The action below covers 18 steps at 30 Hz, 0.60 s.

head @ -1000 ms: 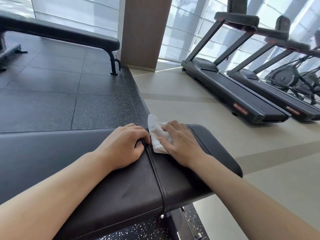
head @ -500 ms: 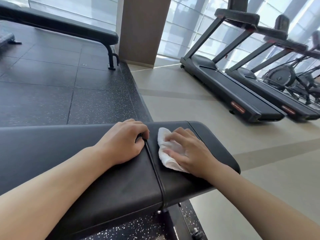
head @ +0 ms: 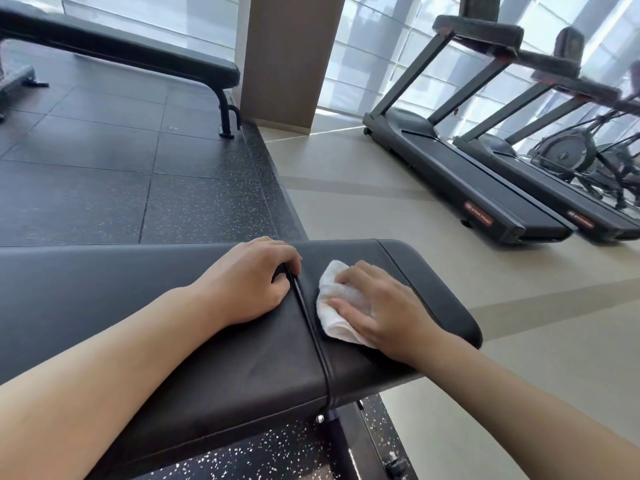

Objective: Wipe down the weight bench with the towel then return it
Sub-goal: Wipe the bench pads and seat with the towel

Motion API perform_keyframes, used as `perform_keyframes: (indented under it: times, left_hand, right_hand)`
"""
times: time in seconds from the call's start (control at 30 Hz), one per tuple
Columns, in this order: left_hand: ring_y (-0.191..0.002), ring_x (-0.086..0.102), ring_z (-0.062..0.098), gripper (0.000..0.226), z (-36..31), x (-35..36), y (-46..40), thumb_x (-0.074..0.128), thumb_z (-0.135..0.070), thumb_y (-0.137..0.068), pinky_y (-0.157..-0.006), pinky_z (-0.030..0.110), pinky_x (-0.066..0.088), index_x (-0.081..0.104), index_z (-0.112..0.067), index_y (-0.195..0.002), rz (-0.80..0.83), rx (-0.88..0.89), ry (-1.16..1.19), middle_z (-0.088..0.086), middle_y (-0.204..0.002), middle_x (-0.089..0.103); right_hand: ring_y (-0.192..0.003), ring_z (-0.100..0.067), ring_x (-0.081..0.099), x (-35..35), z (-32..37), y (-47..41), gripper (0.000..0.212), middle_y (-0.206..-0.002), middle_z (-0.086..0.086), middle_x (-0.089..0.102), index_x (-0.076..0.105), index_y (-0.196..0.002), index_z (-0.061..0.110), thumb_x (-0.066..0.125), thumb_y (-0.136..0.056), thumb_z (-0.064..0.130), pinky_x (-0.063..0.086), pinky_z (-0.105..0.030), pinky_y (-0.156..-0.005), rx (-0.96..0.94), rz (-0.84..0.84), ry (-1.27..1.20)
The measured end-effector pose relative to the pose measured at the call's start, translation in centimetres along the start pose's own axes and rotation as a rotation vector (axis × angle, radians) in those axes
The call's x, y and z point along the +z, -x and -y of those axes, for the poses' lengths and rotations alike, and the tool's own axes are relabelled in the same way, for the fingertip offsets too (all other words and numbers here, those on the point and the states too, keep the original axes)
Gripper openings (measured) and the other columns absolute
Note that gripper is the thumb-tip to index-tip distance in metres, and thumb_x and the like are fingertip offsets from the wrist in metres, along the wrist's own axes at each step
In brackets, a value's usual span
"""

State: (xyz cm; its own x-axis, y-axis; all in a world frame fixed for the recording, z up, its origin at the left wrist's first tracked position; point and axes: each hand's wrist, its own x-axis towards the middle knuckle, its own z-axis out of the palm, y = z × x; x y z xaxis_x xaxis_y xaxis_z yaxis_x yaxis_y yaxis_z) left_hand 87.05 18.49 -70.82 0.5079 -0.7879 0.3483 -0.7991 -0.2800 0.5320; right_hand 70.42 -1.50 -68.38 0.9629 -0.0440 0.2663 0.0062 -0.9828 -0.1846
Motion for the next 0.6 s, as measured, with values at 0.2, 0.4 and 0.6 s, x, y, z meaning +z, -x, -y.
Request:
perform_keyframes:
  times: [0.2, 0.4, 0.6]
  left_hand:
    - [-0.11, 0.058, 0.012, 0.022, -0.1, -0.1, -0.2, 0.061, -0.009, -0.087, -0.103, 0.038, 0.045, 0.067, -0.029, -0.094, -0.003, -0.004, -0.015, -0.018, -0.111, 0.07]
    - [-0.107, 0.058, 0.014, 0.023, 0.1, -0.6, -0.2, 0.049, -0.022, -0.08, -0.1, 0.043, 0.048, 0.067, -0.033, -0.09, -0.008, -0.022, -0.021, -0.019, -0.104, 0.07]
    - [-0.105, 0.056, 0.015, 0.02, 1.1, -0.9, 0.3, 0.049, -0.027, -0.08, -0.099, 0.045, 0.048, 0.065, -0.034, -0.09, -0.004, -0.066, -0.017, -0.021, -0.107, 0.065]
  right_hand:
    - [-0.109, -0.027, 0.059, 1.1, -6.5, -8.7, 0.032, -0.116, 0.001, 0.062, 0.056, -0.111, 0.026, 0.048, -0.1, 0.054, 0.044, -0.04, -0.085, 0.356, -0.027, 0.089]
    - [-0.106, -0.018, 0.056, 1.7, 1.1, -5.6, 0.026, -0.11, 0.009, 0.059, 0.053, -0.111, 0.027, 0.051, -0.1, 0.051, 0.039, -0.036, -0.077, 0.112, -0.016, 0.023]
    - [-0.104, -0.011, 0.055, -0.2, -1.7, -1.5, 0.026, -0.105, 0.017, 0.056, 0.056, -0.111, 0.033, 0.052, -0.097, 0.055, 0.044, -0.037, -0.085, 0.052, 0.037, -0.05]
